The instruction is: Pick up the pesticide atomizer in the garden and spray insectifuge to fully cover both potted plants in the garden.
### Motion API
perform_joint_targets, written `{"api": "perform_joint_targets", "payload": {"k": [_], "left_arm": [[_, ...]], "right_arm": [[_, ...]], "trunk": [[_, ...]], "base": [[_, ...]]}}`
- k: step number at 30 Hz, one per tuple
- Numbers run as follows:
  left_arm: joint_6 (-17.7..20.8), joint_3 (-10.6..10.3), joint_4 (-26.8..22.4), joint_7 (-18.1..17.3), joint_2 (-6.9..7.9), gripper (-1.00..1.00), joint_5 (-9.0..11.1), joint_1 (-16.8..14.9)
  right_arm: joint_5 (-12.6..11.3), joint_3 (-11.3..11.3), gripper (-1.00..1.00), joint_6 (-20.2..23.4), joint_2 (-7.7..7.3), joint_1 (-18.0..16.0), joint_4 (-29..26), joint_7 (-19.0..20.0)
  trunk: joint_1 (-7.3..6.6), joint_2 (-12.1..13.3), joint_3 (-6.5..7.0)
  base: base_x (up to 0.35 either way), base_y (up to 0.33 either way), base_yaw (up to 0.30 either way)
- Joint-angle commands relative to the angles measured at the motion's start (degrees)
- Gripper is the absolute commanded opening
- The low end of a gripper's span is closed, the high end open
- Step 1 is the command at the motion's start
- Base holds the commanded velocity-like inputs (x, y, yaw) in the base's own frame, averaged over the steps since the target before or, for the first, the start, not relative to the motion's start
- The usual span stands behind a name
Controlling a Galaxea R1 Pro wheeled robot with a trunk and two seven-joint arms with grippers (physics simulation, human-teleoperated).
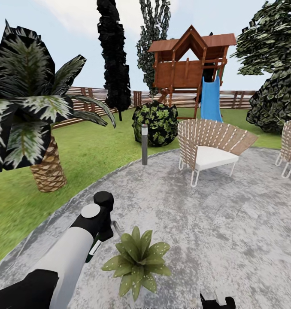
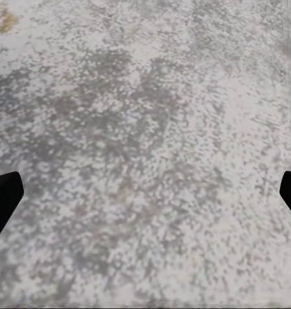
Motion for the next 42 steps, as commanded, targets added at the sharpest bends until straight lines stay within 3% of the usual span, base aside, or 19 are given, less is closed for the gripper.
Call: {"api": "perform_joint_targets", "payload": {"k": [1,6,11,17,24,39,42], "left_arm": [[0.6,-0.08,-0.03,-0.53,0.0,-1.0,-0.42,-0.01],[0.6,-0.09,2.22,-0.53,0.04,-1.0,-0.45,0.17],[0.59,-0.03,2.75,-0.53,0.13,-1.0,-0.46,2.58],[0.59,2.01,2.61,-0.53,0.53,-1.0,0.19,3.23],[0.76,1.96,1.81,-0.53,1.11,-1.0,0.18,1.26],[0.6,1.97,2.74,-0.53,1.21,-1.0,0.11,2.12],[0.54,2.02,2.75,-0.53,1.26,-1.0,0.2,5.88]], "right_arm": [[0.07,0.28,1.0,-0.19,-0.02,-0.06,0.08,-0.05],[0.07,0.28,1.0,-0.19,-0.02,-0.06,0.08,-0.05],[0.07,0.28,1.0,-0.19,-0.02,-0.06,0.08,0.0],[0.07,0.28,1.0,-0.19,-0.02,-0.06,0.08,-0.02],[0.07,0.28,1.0,-0.19,-0.02,-0.06,0.08,-0.05],[0.07,0.28,1.0,-0.19,-0.02,-0.06,0.08,-0.05],[0.07,0.28,1.0,-0.19,-0.02,-0.06,0.08,-0.05]], "trunk": [[-0.02,-0.02,-0.02],[-0.02,-0.02,0.13],[-0.02,-0.02,0.21],[-0.02,-0.02,0.22],[-0.02,-0.02,0.22],[-0.02,-0.02,0.22],[-0.02,-0.02,0.22]], "base": [[-0.092,0.29,-0.275],[-0.066,0.243,-0.276],[-0.005,0.029,-0.276],[0.0,0.001,-0.275],[0.0,0.0,-0.014],[0.166,0.151,-0.001],[0.076,0.053,-0.168]]}}
